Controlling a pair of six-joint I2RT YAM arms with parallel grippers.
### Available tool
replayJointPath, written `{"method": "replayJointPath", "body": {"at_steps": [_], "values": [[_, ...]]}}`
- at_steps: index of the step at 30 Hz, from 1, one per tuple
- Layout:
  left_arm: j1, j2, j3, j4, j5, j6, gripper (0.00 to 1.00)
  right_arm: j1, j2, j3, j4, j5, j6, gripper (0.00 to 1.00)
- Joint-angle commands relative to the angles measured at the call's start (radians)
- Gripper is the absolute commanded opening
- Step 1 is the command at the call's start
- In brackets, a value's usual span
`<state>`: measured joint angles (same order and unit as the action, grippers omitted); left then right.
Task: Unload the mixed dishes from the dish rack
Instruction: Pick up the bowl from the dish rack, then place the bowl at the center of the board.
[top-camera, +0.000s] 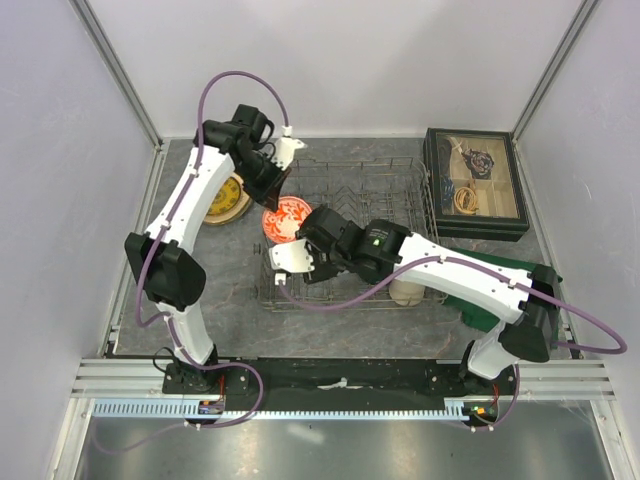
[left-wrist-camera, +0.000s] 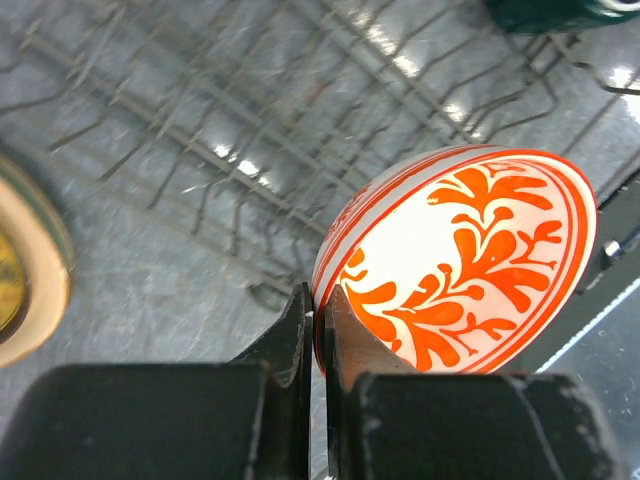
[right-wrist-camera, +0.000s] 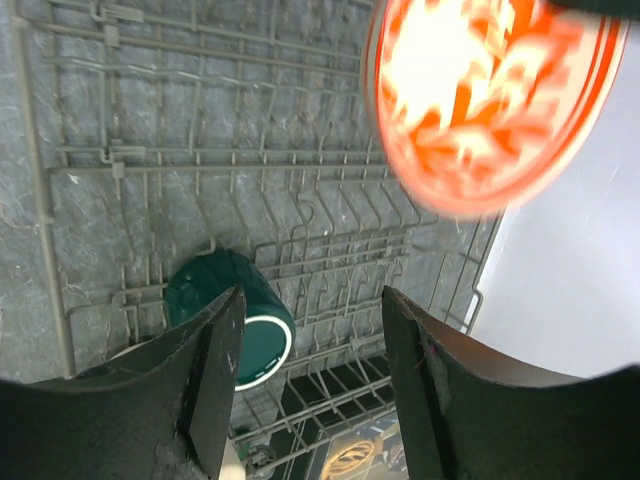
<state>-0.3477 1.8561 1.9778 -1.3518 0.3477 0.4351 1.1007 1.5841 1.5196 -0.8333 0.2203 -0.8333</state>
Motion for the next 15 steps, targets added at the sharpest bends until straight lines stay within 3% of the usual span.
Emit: {"method": "replayJointPath", "body": {"at_steps": [1, 14, 15], "values": [[0.082, -0.055, 0.003, -0.112, 0.016, 0.060, 0.02, -0.044, -0.049, -0.007, 0.006, -0.019, 0.030, 0.65], [0.346, -0.198, -0.183, -0.155, 0.017, 0.200, 0.02, -0.084, -0.069, -0.079, 0.046, -0.053, 0.036, 0.65], [0.408, -0.204, -0.197, -0.152, 0.023, 0.209, 0.02, -0.085, -0.069, -0.082, 0.052, -0.058, 0.036, 0.65]]}}
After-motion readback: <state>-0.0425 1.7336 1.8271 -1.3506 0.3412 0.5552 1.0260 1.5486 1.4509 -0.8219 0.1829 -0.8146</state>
